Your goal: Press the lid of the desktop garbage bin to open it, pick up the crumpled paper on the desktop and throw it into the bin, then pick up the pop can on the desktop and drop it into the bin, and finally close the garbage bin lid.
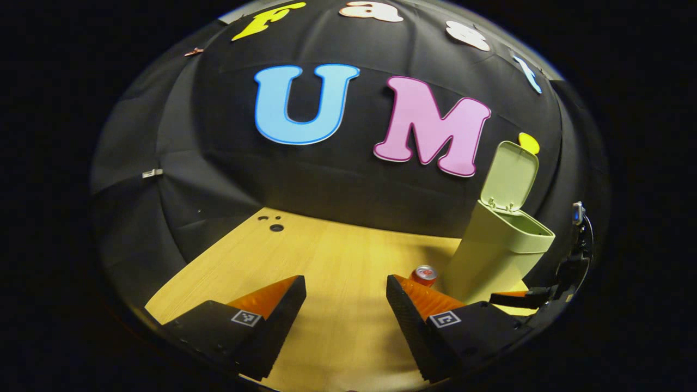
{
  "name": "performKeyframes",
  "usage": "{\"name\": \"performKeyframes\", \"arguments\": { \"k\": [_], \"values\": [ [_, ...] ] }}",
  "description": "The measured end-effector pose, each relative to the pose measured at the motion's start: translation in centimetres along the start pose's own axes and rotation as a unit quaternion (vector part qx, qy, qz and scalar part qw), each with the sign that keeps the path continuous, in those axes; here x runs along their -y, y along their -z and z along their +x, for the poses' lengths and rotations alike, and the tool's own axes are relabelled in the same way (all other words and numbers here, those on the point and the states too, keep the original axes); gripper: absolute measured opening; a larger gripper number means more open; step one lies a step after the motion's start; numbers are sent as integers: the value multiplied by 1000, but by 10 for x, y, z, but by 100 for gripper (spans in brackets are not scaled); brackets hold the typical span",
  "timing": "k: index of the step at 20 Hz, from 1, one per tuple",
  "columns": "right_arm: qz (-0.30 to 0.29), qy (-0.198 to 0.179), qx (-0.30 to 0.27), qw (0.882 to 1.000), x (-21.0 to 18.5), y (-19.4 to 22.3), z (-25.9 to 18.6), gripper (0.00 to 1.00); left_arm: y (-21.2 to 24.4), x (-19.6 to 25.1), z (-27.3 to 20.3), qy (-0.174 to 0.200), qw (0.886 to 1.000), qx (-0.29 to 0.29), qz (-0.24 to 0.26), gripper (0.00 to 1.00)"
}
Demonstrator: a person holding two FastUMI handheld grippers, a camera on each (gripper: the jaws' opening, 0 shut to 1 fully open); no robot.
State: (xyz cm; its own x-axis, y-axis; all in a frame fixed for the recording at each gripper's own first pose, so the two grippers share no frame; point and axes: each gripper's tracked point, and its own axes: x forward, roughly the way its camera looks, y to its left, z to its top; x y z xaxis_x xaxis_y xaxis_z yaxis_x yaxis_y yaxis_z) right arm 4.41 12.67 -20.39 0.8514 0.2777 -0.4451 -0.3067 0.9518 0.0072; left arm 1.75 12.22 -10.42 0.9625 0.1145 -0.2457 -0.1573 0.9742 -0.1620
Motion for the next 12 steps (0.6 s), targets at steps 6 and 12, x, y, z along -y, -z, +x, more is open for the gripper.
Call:
{"name": "performKeyframes", "arguments": {
  "k": [6, 12],
  "values": [
    [-27, 10, 6, 1000, -15, -12, 61, 99, 30, -45, -18, -39, 999, -25, -28, 96],
    [-5, 41, -5, 999, -2, -8, 107, 99, 45, -73, -26, -69, 996, -35, -37, 96]
  ]
}}
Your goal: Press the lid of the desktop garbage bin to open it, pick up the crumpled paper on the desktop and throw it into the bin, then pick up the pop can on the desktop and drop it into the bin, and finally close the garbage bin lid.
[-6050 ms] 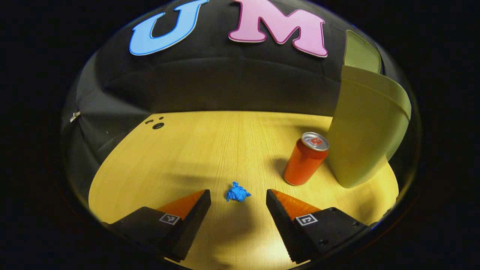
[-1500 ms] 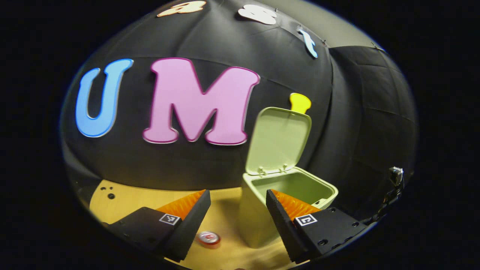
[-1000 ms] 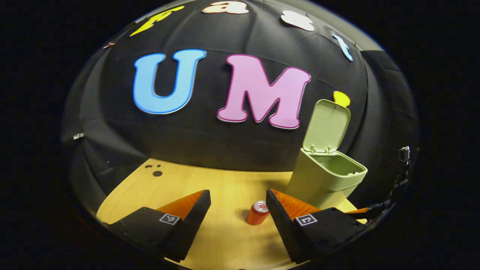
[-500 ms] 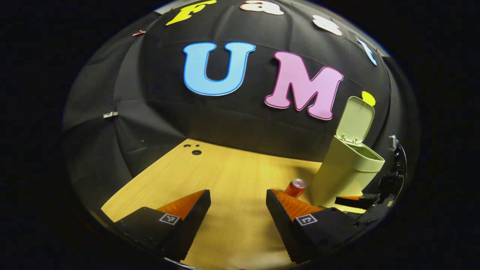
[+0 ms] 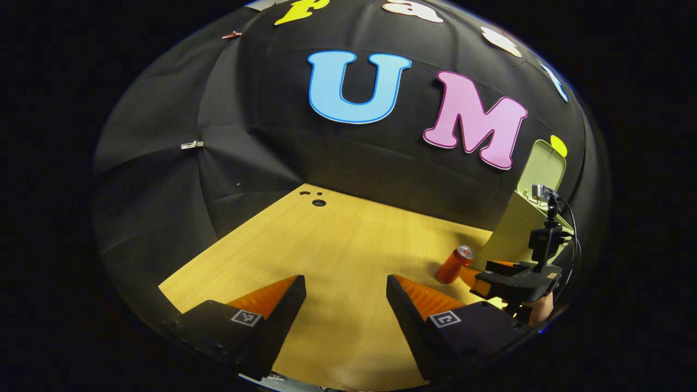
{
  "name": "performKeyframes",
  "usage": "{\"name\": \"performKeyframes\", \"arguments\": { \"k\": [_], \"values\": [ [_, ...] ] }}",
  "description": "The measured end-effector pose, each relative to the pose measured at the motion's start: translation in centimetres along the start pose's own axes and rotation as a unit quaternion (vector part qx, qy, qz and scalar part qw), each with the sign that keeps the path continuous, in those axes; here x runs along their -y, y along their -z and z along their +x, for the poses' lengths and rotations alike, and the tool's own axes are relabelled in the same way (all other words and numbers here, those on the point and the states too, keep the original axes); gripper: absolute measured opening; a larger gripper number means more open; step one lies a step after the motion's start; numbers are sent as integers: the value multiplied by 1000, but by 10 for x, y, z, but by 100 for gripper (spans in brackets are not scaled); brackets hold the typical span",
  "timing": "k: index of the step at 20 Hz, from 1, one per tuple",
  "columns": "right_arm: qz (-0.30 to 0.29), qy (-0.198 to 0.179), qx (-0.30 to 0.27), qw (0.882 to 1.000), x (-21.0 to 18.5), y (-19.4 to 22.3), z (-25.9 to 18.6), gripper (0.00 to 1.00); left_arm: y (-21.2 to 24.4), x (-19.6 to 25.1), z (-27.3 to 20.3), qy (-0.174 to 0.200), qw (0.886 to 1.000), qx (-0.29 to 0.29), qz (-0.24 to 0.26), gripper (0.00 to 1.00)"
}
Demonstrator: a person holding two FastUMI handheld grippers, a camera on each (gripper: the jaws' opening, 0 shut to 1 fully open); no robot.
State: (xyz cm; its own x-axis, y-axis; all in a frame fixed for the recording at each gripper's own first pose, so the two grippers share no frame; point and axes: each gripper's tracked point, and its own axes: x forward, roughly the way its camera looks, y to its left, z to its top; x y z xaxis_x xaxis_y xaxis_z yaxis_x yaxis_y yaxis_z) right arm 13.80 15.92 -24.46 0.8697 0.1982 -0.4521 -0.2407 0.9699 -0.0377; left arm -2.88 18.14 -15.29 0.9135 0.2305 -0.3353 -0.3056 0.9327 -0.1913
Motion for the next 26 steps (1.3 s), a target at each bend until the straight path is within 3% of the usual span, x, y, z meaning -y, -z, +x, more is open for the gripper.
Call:
{"name": "performKeyframes", "arguments": {
  "k": [11, 20, 22, 26],
  "values": [
    [28, 24, -14, 999, 4, 11, 73, 96, 39, -26, 13, -40, 998, -44, -23, 96],
    [37, 30, -20, 999, 7, 10, 101, 99, 41, -18, 27, -37, 998, -54, -12, 96],
    [32, 24, -18, 999, 4, 10, 103, 84, 42, -13, 29, -34, 998, -56, -11, 96],
    [32, 11, -24, 999, -4, 10, 100, 84, 42, -3, 29, -25, 998, -59, -1, 96]
  ]
}}
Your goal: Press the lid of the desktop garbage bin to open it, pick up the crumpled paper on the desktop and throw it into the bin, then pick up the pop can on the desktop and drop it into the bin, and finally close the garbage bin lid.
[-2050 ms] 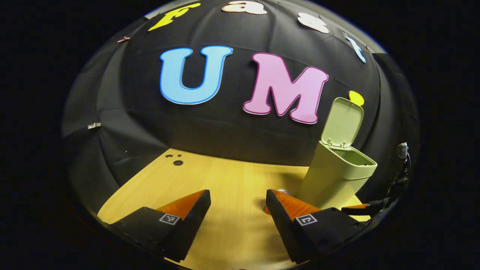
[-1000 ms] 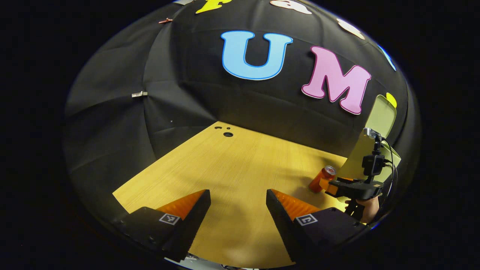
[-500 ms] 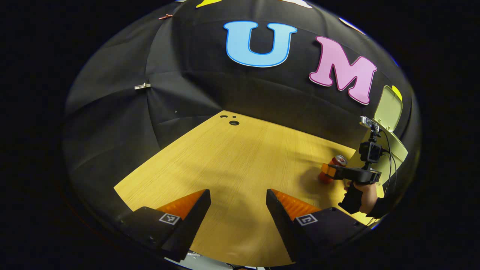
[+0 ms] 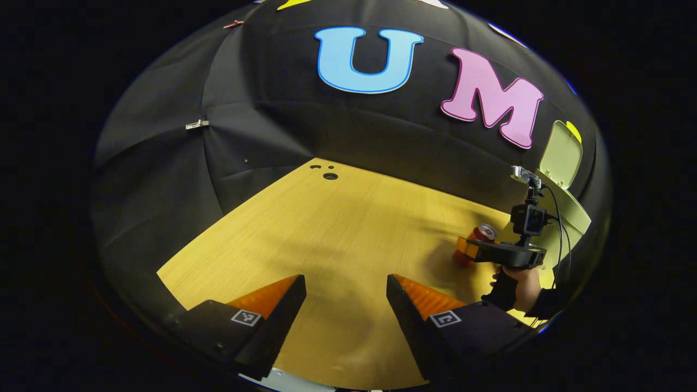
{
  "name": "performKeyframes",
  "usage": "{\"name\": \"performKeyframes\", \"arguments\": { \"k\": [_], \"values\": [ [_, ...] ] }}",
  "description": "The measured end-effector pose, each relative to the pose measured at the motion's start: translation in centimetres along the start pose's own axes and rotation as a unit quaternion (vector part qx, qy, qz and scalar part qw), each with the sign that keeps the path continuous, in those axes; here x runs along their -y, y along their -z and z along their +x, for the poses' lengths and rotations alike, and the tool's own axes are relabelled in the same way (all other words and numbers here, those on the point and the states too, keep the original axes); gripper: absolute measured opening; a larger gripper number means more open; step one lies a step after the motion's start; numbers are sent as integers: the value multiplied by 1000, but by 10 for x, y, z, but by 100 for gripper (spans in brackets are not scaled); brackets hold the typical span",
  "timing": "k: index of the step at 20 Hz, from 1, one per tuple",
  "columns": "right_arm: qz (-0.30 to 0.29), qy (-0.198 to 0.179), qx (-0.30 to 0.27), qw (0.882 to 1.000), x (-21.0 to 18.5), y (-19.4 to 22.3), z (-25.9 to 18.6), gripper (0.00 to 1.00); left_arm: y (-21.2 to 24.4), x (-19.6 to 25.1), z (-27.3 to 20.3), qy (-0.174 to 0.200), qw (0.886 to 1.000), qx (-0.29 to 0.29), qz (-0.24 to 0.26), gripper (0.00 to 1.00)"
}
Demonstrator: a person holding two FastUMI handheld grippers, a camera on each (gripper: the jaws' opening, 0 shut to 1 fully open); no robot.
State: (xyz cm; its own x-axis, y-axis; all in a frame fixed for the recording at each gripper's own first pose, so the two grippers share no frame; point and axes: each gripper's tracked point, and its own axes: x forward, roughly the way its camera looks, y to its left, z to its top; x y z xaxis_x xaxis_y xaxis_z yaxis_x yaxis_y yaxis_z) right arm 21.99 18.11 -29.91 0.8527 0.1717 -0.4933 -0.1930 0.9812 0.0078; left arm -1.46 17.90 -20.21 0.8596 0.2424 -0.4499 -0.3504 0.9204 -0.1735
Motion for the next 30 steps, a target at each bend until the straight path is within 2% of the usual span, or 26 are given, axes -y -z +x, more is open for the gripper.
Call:
{"name": "performKeyframes", "arguments": {
  "k": [5, 6, 7, 12, 15, 16, 18, 19, 20, 22, 23, 24, 25, 30],
  "values": [
    [-13, -17, 7, 1000, -5, -12, -21, 84, -1, 6, -4, 7, 1000, 5, 2, 96],
    [-14, -24, 10, 1000, -8, -15, -29, 80, -2, 7, -6, 8, 1000, 6, 0, 96],
    [-17, -30, 12, 999, -11, -20, -38, 84, -3, 10, -8, 9, 1000, 7, 0, 96],
    [-23, -60, 20, 998, -20, -42, -86, 84, -2, 17, -19, 18, 1000, 14, 10, 96],
    [-36, -81, 36, 995, -25, -62, -112, 83, -3, 22, -21, 28, 999, 18, 15, 96],
    [-47, -84, 41, 995, -25, -69, -122, 80, -4, 25, -21, 33, 999, 20, 18, 96],
    [-57, -93, 59, 992, -24, -90, -143, 84, -9, 32, -19, 44, 998, 25, 26, 96],
    [-59, -97, 71, 991, -24, -102, -154, 84, -11, 36, -19, 50, 998, 29, 31, 92],
    [-62, -98, 84, 990, -23, -114, -166, 83, -15, 39, -20, 55, 997, 34, 35, 96],
    [-69, -97, 111, 987, -18, -141, -189, 83, -19, 48, -20, 65, 996, 41, 39, 96],
    [-68, -97, 124, 985, -15, -154, -201, 83, -20, 53, -20, 71, 996, 44, 39, 92],
    [-66, -96, 135, 984, -10, -165, -211, 80, -21, 57, -20, 77, 995, 46, 40, 96],
    [-63, -95, 146, 983, -5, -176, -222, 83, -20, 61, -21, 82, 995, 47, 41, 96],
    [-39, -67, 187, 979, 39, -219, -255, 83, -16, 77, -22, 100, 993, 45, 51, 96]
  ]
}}
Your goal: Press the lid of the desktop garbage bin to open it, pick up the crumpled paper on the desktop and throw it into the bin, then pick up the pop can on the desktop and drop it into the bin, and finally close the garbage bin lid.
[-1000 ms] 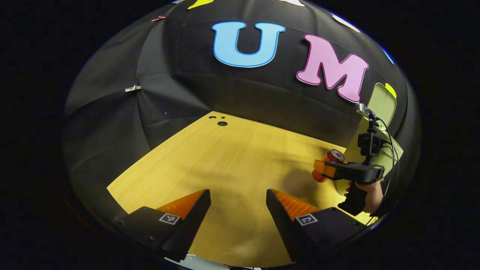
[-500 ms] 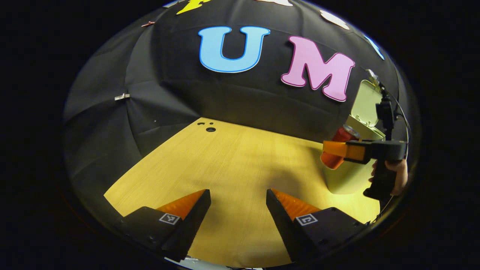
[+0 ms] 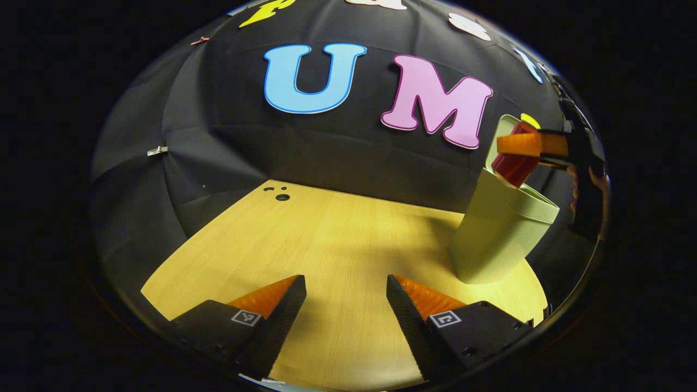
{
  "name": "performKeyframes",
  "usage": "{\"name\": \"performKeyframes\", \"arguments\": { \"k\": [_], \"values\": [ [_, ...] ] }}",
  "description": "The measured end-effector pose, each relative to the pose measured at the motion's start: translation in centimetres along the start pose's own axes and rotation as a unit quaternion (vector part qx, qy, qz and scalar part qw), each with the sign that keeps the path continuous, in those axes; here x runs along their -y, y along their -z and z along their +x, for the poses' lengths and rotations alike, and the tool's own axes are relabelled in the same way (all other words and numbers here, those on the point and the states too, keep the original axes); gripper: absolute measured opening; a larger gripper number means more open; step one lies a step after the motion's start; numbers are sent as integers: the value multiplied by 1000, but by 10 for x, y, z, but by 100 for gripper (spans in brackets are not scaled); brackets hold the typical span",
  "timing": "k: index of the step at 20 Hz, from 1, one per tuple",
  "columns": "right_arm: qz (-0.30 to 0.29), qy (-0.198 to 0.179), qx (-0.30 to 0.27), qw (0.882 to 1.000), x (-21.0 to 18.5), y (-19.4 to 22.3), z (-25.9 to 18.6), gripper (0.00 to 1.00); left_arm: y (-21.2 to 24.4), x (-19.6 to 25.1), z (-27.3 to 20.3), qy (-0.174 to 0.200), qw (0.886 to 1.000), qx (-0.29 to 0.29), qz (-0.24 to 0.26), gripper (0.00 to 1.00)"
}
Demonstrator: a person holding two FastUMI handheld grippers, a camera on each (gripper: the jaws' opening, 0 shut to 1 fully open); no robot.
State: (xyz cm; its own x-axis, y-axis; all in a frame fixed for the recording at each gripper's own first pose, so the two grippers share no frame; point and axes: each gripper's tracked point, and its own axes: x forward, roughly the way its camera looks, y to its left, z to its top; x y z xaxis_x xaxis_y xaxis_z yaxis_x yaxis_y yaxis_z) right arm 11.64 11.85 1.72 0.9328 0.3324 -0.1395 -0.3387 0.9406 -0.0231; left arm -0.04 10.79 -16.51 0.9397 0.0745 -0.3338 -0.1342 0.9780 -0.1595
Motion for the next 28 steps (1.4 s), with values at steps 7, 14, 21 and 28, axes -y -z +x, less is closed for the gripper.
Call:
{"name": "performKeyframes", "arguments": {
  "k": [7, 14, 21, 28],
  "values": [
    [38, 63, 16, 997, 80, -20, -16, 83, -8, 23, 9, 16, 1000, 2, 15, 96],
    [53, 117, 12, 992, 152, -12, -11, 83, -14, 47, 22, 21, 999, 0, 31, 96],
    [61, 131, -16, 989, 178, 11, 12, 83, -8, 56, 25, 20, 999, -19, 45, 96],
    [65, 141, -22, 988, 183, 16, 23, 83, 1, 53, 25, 15, 998, -35, 44, 96]
  ]
}}
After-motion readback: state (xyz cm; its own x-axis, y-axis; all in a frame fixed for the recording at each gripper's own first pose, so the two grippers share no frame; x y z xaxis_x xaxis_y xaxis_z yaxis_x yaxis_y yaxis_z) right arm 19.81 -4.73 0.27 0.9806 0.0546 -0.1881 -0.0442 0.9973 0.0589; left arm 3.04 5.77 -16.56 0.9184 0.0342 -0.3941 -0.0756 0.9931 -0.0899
